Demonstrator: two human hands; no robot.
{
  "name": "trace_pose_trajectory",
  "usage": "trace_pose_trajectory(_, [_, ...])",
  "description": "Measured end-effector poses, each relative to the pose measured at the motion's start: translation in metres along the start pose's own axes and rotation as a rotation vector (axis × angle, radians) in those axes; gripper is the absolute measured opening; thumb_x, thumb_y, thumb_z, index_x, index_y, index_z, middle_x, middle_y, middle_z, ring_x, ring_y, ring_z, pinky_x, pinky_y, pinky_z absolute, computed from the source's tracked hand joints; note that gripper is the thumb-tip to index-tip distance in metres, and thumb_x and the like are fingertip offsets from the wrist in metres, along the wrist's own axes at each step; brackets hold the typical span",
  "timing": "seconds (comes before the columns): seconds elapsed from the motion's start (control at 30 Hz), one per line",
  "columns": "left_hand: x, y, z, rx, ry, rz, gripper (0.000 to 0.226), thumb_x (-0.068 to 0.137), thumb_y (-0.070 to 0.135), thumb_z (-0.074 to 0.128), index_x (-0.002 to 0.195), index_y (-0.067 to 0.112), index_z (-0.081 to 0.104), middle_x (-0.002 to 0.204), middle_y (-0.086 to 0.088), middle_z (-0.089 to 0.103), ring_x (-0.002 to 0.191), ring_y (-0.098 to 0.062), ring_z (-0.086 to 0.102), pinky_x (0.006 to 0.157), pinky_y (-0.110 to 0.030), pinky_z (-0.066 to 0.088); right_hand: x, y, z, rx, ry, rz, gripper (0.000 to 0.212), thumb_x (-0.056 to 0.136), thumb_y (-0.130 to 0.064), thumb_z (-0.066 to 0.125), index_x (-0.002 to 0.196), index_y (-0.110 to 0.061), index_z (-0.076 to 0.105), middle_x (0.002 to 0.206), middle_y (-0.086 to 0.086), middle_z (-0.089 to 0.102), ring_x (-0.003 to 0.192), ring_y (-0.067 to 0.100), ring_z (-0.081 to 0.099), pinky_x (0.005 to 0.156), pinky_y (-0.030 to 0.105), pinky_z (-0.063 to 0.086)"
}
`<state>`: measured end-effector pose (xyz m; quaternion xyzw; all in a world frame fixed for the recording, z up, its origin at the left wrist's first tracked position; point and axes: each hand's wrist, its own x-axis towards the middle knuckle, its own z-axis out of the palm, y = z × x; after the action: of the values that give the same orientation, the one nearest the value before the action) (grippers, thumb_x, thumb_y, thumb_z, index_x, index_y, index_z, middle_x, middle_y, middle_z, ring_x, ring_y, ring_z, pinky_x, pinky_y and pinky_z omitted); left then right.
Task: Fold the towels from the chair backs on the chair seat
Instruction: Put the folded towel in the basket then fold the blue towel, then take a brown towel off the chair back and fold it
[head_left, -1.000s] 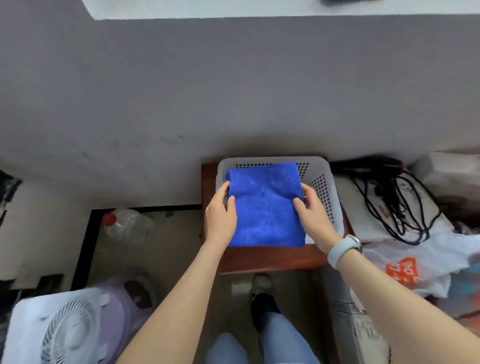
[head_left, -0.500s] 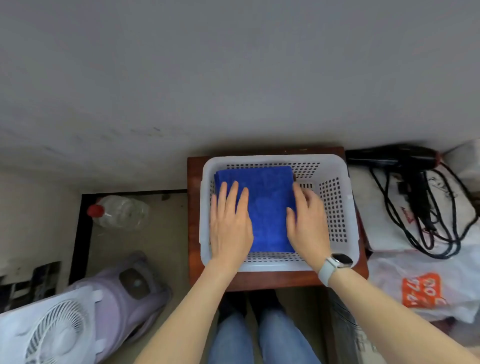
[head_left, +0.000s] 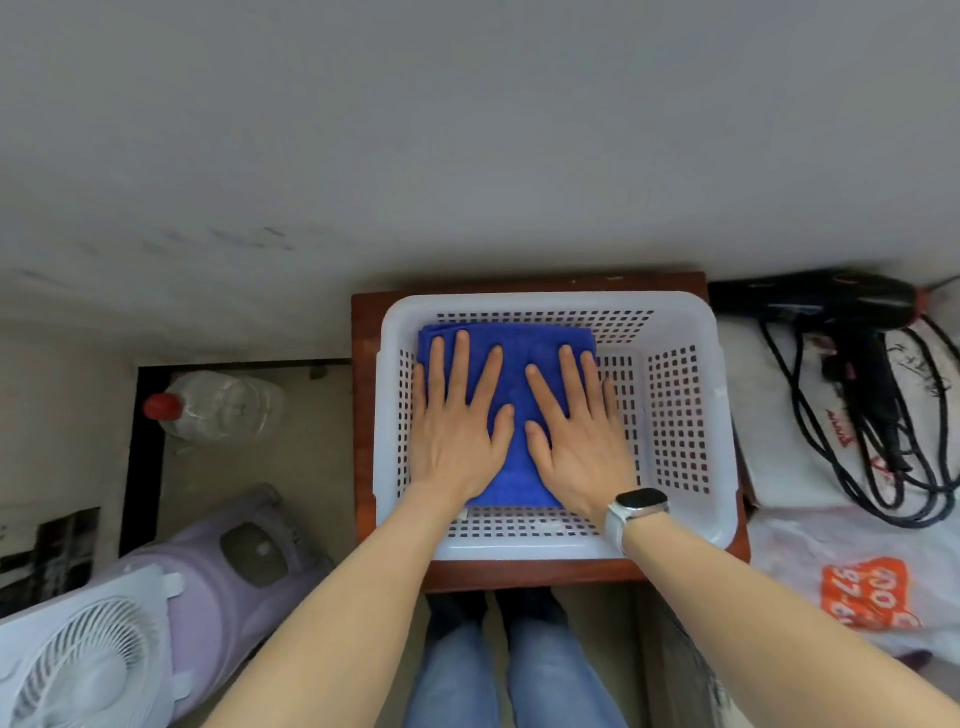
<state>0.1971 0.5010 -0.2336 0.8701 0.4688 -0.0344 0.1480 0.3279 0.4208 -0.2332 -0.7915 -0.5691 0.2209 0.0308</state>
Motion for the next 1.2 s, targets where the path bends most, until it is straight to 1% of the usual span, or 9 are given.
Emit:
trace_pose_trajectory(0.13, [0.001,0.002,-0.009,-0.010,-0.069,-0.004,0.063,0.087,0.050,0.009,0.142,0.027,-0.009,0.149,0.000,-0.019,0.138,-0.020,-0.022,0.113,-0.039,-0.013,0.000,-0.003,-0.010,0.054,-0.054,-0.014,0.060,0.085,-0.052,0.009,0.138,-0.035,-0.015,0.147,-0.006,-0.024,0.137,0.018,-0.025,0.113,0.043,-0.006])
trace_pose_trajectory(0.23, [0.000,0.007,-0.027,-0.018,-0.109,-0.011,0.063,0.089,0.048,0.015,0.146,0.026,0.000,0.154,-0.002,-0.012,0.140,-0.021,-0.018,0.114,-0.041,-0.008,-0.002,-0.007,-0.029,0.041,-0.124,-0.033,0.060,0.093,-0.045,0.023,0.145,-0.030,-0.005,0.154,0.000,-0.018,0.139,0.021,-0.023,0.116,0.048,-0.001])
trace_pose_trajectory(0.3, [-0.004,0.011,-0.045,-0.082,-0.105,-0.042,0.059,0.094,0.038,0.033,0.147,0.021,0.013,0.157,-0.005,0.004,0.144,-0.023,-0.003,0.116,-0.040,0.000,-0.004,-0.013,-0.048,0.055,-0.145,-0.017,0.056,0.096,-0.033,0.033,0.147,-0.024,0.013,0.157,0.005,-0.004,0.144,0.025,-0.010,0.117,0.051,0.006])
trace_pose_trajectory(0.4, [-0.016,0.013,-0.077,-0.265,0.000,-0.149,0.051,0.094,0.027,0.041,0.143,0.016,0.028,0.153,-0.006,0.023,0.141,-0.022,0.018,0.114,-0.037,0.016,-0.006,-0.029,-0.079,0.095,-0.067,-0.016,0.044,0.095,-0.025,0.037,0.138,-0.016,0.037,0.152,0.009,0.026,0.142,0.027,0.016,0.114,0.048,0.017])
trace_pose_trajectory(0.5, [-0.042,0.002,-0.108,-0.385,0.096,-0.247,0.047,0.094,0.025,0.043,0.139,0.016,0.034,0.148,-0.004,0.029,0.136,-0.019,0.026,0.109,-0.035,0.024,-0.009,-0.056,-0.106,0.206,-0.008,-0.124,0.040,0.094,-0.019,0.039,0.133,-0.012,0.045,0.138,0.006,0.048,0.130,0.023,0.039,0.108,0.041,0.032])
trace_pose_trajectory(0.6, [-0.082,-0.020,-0.136,-0.382,0.162,-0.351,0.043,0.095,0.026,0.042,0.137,0.016,0.038,0.144,-0.001,0.035,0.133,-0.018,0.030,0.108,-0.035,0.026,-0.019,-0.097,-0.125,0.278,-0.040,-0.235,0.039,0.095,-0.017,0.038,0.132,-0.011,0.046,0.130,0.007,0.055,0.122,0.023,0.047,0.101,0.039,0.041])
trace_pose_trajectory(0.7, [-0.141,-0.049,-0.163,-0.371,0.259,-0.496,0.039,0.094,0.025,0.044,0.132,0.016,0.044,0.137,-0.001,0.045,0.127,-0.019,0.039,0.106,-0.034,0.030,-0.039,-0.151,-0.132,0.272,-0.077,-0.377,0.037,0.095,-0.018,0.036,0.129,-0.011,0.049,0.118,0.008,0.061,0.107,0.025,0.057,0.089,0.038,0.047])
trace_pose_trajectory(0.9, [-0.314,-0.087,-0.182,-0.425,0.492,-0.842,0.036,0.094,0.021,0.045,0.128,0.012,0.049,0.133,-0.007,0.049,0.125,-0.024,0.041,0.105,-0.033,0.029,-0.133,-0.262,-0.106,0.177,-0.206,-0.740,0.033,0.092,-0.017,0.039,0.120,-0.014,0.055,0.121,0.006,0.061,0.113,0.025,0.054,0.090,0.029,0.040])
trace_pose_trajectory(1.2, [-0.646,-0.028,-0.113,-0.490,0.751,-1.343,0.032,0.090,0.018,0.052,0.121,0.009,0.056,0.123,-0.010,0.057,0.116,-0.029,0.051,0.097,-0.031,0.037,-0.401,-0.345,-0.001,0.017,-0.545,-1.126,0.028,0.088,-0.011,0.042,0.109,0.000,0.058,0.110,0.020,0.063,0.101,0.036,0.058,0.084,0.038,0.045])
